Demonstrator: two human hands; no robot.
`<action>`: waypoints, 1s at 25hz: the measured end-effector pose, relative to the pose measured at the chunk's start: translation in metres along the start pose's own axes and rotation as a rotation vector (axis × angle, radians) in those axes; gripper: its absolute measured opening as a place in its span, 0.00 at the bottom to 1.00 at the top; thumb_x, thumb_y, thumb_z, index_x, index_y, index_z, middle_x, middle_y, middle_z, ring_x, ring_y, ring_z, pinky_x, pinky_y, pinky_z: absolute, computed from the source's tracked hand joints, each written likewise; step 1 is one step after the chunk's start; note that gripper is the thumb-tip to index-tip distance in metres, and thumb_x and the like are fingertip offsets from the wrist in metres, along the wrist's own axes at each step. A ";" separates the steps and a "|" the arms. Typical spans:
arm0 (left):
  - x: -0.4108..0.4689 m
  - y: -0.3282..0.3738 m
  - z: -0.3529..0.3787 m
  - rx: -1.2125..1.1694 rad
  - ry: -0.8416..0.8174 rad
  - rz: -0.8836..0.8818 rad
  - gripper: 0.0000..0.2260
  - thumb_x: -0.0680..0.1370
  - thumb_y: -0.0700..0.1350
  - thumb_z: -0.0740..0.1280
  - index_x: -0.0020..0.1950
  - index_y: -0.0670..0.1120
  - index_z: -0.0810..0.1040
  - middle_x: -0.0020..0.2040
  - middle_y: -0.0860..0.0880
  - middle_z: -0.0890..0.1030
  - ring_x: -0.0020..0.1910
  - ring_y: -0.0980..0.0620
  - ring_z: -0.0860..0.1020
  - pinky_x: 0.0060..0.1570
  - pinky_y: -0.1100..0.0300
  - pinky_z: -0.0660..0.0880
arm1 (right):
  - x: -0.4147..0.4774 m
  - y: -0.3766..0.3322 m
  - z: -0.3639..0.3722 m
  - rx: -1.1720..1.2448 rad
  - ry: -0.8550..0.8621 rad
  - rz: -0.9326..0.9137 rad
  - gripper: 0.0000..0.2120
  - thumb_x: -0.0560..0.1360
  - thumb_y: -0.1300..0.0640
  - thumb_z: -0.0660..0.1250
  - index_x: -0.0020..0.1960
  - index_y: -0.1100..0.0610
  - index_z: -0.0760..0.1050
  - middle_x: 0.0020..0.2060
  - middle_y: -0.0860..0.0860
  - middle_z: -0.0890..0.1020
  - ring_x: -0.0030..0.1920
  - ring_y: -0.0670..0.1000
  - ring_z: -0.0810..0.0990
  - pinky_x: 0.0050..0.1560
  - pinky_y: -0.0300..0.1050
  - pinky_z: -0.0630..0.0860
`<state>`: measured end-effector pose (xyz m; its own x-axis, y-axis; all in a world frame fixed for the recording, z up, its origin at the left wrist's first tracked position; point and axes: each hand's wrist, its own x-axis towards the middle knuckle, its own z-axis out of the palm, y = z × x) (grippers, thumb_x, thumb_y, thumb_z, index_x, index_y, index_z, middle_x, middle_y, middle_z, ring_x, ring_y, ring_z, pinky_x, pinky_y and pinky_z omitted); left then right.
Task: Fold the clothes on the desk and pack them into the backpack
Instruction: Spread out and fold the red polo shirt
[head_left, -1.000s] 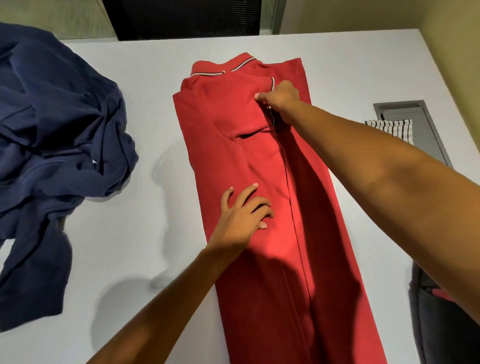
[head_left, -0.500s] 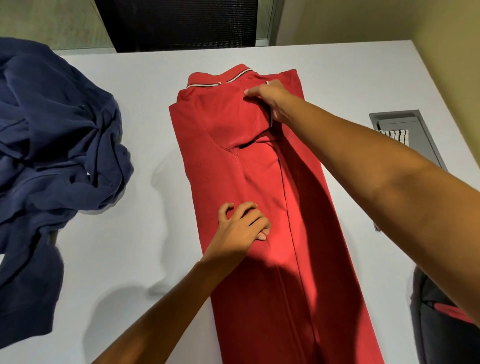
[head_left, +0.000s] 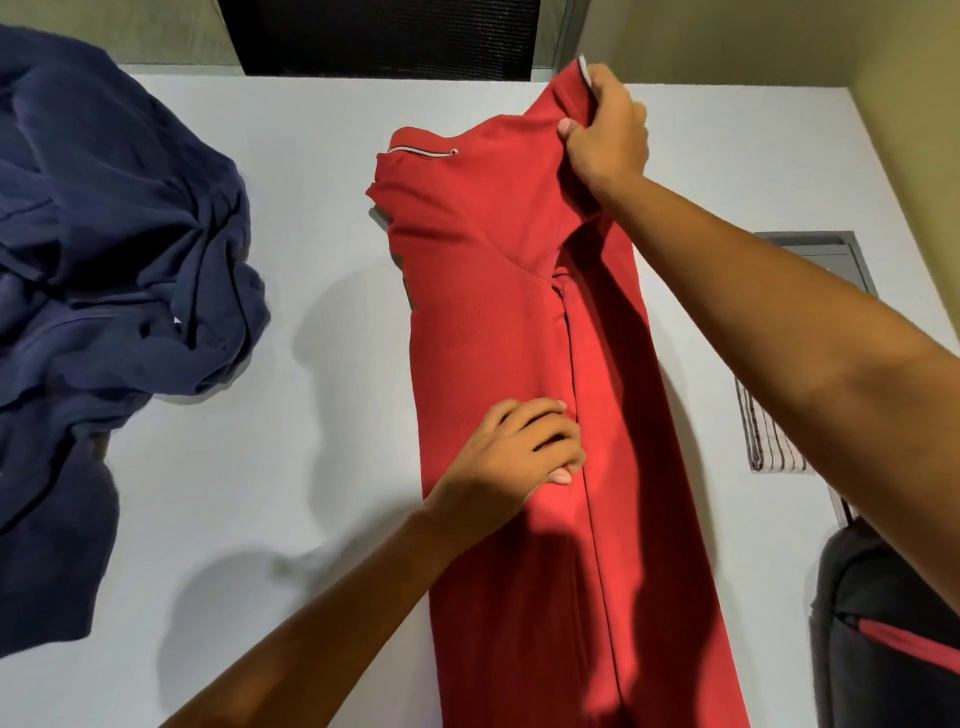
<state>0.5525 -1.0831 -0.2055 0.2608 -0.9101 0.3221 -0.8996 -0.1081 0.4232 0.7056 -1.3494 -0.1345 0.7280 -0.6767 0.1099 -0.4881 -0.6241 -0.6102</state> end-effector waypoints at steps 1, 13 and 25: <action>-0.001 0.000 0.007 0.000 -0.053 -0.037 0.11 0.75 0.53 0.65 0.56 0.52 0.78 0.65 0.52 0.76 0.70 0.50 0.67 0.67 0.54 0.61 | 0.000 0.007 0.004 -0.079 -0.039 0.034 0.29 0.77 0.54 0.66 0.75 0.50 0.60 0.69 0.53 0.70 0.66 0.57 0.71 0.62 0.49 0.68; -0.041 0.012 0.025 -0.040 0.041 -0.430 0.22 0.80 0.45 0.55 0.73 0.44 0.69 0.75 0.48 0.66 0.76 0.52 0.60 0.75 0.46 0.56 | -0.161 0.061 0.063 -0.303 -0.146 -0.355 0.28 0.82 0.47 0.50 0.76 0.63 0.60 0.76 0.59 0.62 0.77 0.59 0.56 0.76 0.52 0.49; -0.127 0.061 0.014 0.131 -0.218 -0.450 0.27 0.79 0.53 0.54 0.79 0.50 0.57 0.79 0.51 0.55 0.78 0.50 0.51 0.76 0.48 0.48 | -0.420 0.113 -0.036 -0.393 -0.348 -0.353 0.27 0.82 0.49 0.51 0.78 0.58 0.56 0.78 0.52 0.55 0.78 0.53 0.51 0.75 0.59 0.54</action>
<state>0.4595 -0.9792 -0.2324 0.5658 -0.8225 -0.0573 -0.7550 -0.5448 0.3649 0.3272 -1.1500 -0.2212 0.9592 -0.2781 -0.0502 -0.2818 -0.9282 -0.2431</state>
